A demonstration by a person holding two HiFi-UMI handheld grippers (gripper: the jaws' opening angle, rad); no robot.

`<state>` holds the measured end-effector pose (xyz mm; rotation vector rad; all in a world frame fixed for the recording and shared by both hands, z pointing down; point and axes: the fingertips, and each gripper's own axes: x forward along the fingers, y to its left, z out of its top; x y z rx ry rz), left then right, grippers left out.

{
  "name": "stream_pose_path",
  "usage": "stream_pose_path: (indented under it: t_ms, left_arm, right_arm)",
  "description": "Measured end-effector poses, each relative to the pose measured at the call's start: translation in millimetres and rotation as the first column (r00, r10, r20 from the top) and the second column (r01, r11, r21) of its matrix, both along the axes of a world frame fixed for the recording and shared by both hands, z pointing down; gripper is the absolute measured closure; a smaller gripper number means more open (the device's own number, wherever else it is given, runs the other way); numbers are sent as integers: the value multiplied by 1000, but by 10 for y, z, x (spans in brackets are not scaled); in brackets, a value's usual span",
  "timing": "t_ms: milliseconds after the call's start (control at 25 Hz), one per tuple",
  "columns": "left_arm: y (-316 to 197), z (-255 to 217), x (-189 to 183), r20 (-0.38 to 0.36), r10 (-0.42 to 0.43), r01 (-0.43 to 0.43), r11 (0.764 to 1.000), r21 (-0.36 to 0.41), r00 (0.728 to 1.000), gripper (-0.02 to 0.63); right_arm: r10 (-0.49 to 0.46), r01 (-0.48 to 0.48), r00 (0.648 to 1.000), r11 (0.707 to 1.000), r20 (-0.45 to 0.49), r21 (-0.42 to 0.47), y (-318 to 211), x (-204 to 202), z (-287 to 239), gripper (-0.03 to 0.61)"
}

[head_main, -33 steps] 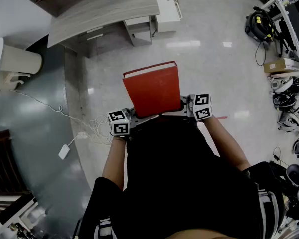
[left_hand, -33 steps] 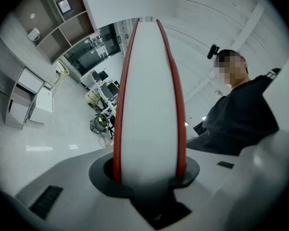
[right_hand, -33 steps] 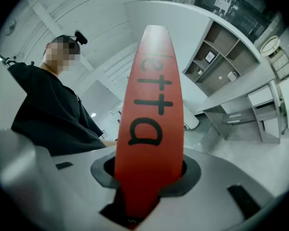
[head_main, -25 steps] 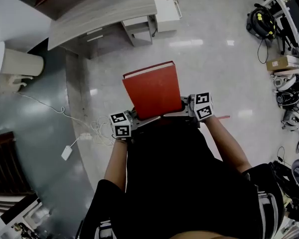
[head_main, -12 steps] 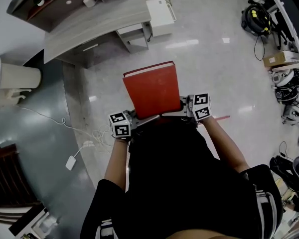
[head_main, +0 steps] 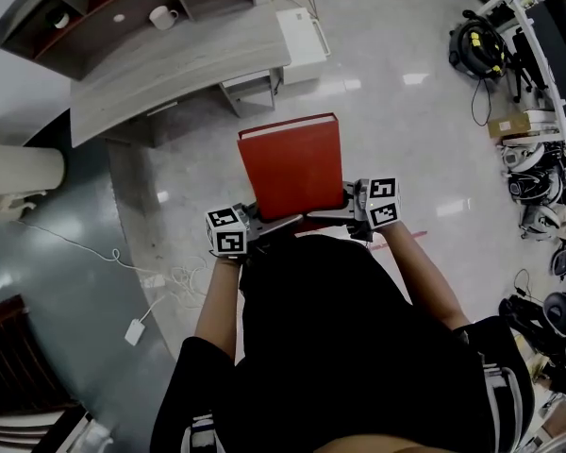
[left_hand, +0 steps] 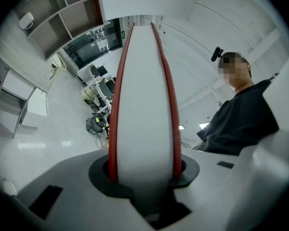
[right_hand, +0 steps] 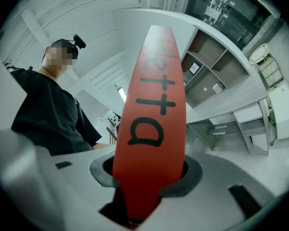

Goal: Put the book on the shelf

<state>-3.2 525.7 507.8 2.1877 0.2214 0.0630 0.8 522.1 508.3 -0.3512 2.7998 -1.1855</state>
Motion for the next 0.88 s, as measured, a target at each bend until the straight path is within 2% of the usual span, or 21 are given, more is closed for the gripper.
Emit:
stream_pose_path:
  t_ms: [240, 440, 640, 760, 880]
  left_arm:
    - [-820, -124, -190, -28, 16, -15, 1000, 3, 999, 454]
    - [-1416, -115, -400, -51, 11, -10, 1000, 22, 999, 454]
    - [-1914, -100, -715, -74, 3, -2, 1000, 14, 997, 454]
    - [-2140, -73, -847, -71, -13, 15, 1000, 23, 997, 454]
    - [-2368, 19, -977, -74, -23, 23, 1000, -5, 997, 454]
  right_arm:
    - [11, -12, 1000, 1000, -13, -29, -802, -196, -110, 411]
    - [2, -3, 997, 1000, -77, -12, -1404, -412, -117, 411]
    - [7, -9, 996, 1000, -89, -25, -1907, -720, -100, 414]
    - [-19, 18, 993, 1000, -118, -14, -2135, -851, -83, 414]
    - [-43, 40, 987, 999, -153, -22, -2365, -998, -22, 414]
